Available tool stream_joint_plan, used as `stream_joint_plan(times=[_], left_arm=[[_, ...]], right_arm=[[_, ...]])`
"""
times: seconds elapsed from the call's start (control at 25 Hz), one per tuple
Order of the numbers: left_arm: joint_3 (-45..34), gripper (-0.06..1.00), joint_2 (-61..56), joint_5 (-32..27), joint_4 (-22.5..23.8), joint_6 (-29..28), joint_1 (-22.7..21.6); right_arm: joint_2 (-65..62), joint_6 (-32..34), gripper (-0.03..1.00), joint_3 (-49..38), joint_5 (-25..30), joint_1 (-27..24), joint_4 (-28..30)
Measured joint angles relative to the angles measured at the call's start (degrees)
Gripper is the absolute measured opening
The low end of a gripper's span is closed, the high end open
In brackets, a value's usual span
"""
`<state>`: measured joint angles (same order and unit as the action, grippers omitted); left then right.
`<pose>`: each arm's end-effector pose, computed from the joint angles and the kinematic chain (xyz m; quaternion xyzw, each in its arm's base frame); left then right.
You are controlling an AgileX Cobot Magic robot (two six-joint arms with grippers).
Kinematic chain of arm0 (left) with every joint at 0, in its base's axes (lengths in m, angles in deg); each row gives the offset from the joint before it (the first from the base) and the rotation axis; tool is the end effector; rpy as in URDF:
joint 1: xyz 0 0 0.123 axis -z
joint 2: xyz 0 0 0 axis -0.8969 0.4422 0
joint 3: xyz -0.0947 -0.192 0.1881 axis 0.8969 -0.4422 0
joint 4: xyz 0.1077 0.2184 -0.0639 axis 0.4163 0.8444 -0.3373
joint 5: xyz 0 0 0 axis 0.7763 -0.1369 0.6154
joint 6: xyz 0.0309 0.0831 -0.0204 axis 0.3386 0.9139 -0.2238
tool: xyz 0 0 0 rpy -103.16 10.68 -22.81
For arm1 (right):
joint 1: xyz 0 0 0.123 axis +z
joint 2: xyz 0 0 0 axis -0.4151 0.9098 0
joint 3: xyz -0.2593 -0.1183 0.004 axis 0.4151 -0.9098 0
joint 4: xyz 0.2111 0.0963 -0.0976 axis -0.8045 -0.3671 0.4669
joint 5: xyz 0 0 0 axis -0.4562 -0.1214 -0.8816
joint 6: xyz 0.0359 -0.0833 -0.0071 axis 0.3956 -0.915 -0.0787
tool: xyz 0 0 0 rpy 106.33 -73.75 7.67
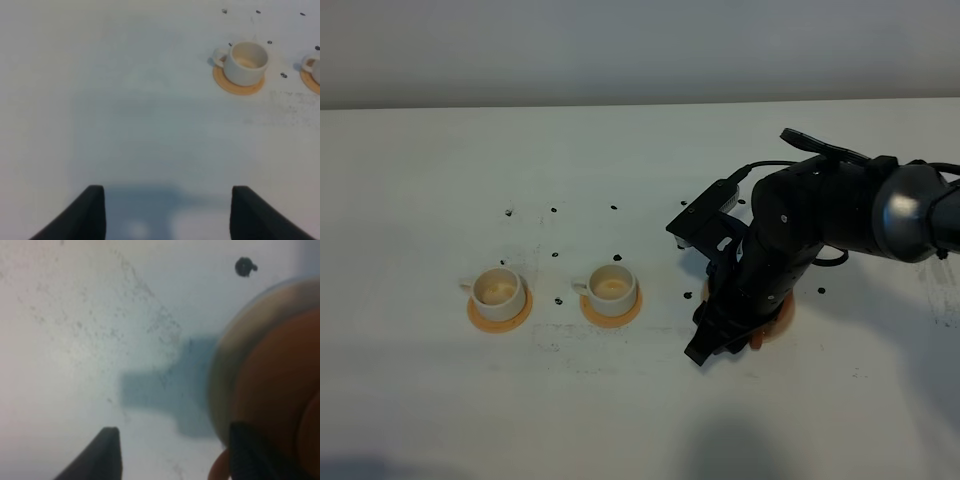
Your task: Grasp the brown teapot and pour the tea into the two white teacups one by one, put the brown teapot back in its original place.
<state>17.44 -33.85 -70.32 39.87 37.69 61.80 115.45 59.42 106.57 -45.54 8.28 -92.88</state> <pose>-0.0016 -0.0014 0.2646 -0.0311 0.8650 -0.0094 0.5007 0.2950 0.1997 0.1572 -0.3907 0.9152 0.0587 0.0795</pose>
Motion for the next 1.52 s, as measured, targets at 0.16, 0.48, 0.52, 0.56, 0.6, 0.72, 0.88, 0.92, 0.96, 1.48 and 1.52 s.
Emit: stream_joint_plan(times=[0.16, 0.48, 0.52, 0.56, 0.6, 0.72, 0.88, 0.92, 0.96, 1.48, 1.52], left_arm=[[0.0, 0.54, 0.0, 0.0, 0.0, 0.0, 0.0], [0.0, 0.54, 0.0, 0.0, 0.0, 0.0, 0.0], [0.0, 0.54, 0.0, 0.0, 0.0, 0.0, 0.0], [0.0, 0.54, 0.0, 0.0, 0.0, 0.0, 0.0], [0.0, 0.54, 0.0, 0.0, 0.0, 0.0, 0.0], [0.0, 0.54, 0.0, 0.0, 0.0, 0.0, 0.0], [0.0, 0.54, 0.0, 0.0, 0.0, 0.0, 0.0], [0.0, 0.54, 0.0, 0.0, 0.0, 0.0, 0.0], [0.0, 0.54, 0.0, 0.0, 0.0, 0.0, 0.0], [0.0, 0.54, 0.0, 0.0, 0.0, 0.0, 0.0], [0.0, 0.54, 0.0, 0.0, 0.0, 0.0, 0.0]], right_arm=[[-0.61, 0.0, 0.5, -0.6, -0.22, 0.0, 0.13], [-0.6, 0.18, 0.5, -0.65, -0.09, 0.05, 1.26], [-0.6, 0.18, 0.5, -0.65, 0.03, 0.12, 1.4], [-0.6, 0.18, 0.5, -0.65, 0.16, 0.12, 1.62], [-0.6, 0.18, 0.5, -0.65, 0.31, 0.18, 1.68], [-0.78, 0.18, 0.5, -1.05, 0.37, 0.37, 2.44], [-1.76, 0.06, 0.5, -2.86, 0.36, 0.44, 3.75], [-1.86, 0.06, 0.5, -3.11, 0.36, 0.44, 4.06], [-1.97, 0.06, 0.5, -3.23, 0.53, 0.44, 4.38], [-2.64, -0.9, 0.5, -3.53, 2.07, 1.14, 6.47], [-2.95, -0.9, 0.5, -3.53, 2.0, 1.68, 6.34]])
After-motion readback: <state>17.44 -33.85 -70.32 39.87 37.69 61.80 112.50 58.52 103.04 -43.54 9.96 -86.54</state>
